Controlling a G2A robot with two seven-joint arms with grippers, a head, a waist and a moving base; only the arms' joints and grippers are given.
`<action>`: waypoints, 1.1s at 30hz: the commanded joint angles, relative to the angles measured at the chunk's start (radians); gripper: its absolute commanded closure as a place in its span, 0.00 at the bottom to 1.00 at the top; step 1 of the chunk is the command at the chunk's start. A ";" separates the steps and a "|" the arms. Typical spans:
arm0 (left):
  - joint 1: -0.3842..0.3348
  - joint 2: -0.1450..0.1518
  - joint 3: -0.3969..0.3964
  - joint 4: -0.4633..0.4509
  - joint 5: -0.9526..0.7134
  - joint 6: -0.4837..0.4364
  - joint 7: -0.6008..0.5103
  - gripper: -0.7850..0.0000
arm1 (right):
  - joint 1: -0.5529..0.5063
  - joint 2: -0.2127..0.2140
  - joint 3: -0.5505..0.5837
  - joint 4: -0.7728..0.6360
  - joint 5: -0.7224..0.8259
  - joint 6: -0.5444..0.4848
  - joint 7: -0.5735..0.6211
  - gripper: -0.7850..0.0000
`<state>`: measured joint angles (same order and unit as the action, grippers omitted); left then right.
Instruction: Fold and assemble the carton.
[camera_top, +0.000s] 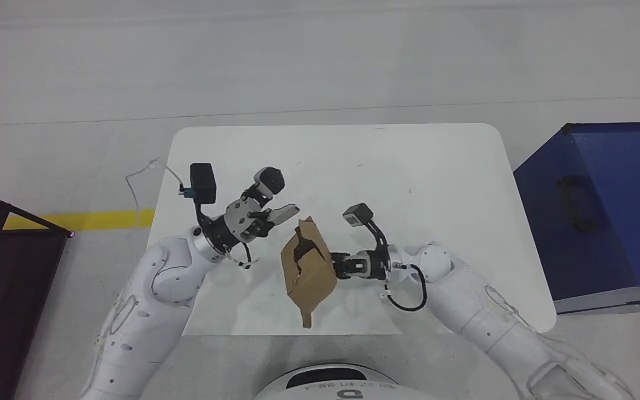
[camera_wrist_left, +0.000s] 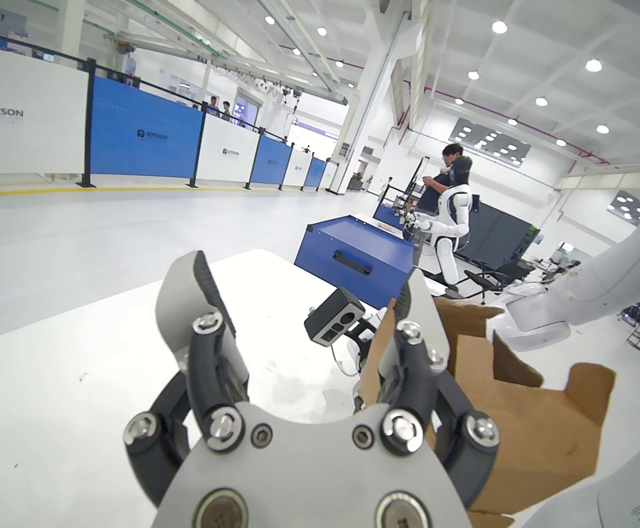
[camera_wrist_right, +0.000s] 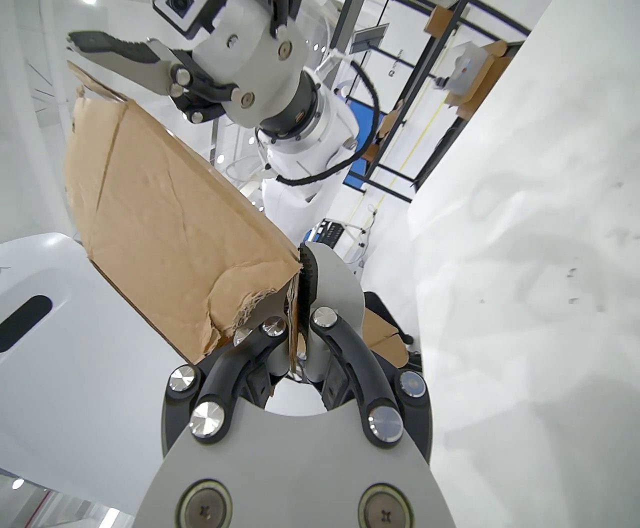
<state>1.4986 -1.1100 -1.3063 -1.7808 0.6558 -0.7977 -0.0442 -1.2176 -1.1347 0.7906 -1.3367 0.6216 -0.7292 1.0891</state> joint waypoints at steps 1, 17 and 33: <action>-0.021 -0.003 0.017 0.011 0.011 -0.004 0.008 0.30 | -0.002 0.001 -0.003 -0.017 0.055 0.029 0.031 1.00; -0.094 -0.020 0.069 0.092 -0.063 0.064 0.022 0.11 | -0.018 0.008 0.021 0.001 0.278 0.138 0.140 1.00; -0.090 -0.021 0.053 0.117 -0.066 0.146 0.014 0.00 | 0.064 0.026 0.074 -0.008 -0.130 0.271 -0.087 1.00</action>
<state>1.4042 -1.1304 -1.2507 -1.6623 0.5875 -0.6636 -0.0339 -1.1702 -1.1131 0.8492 -1.3210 0.7659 -0.5022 1.0987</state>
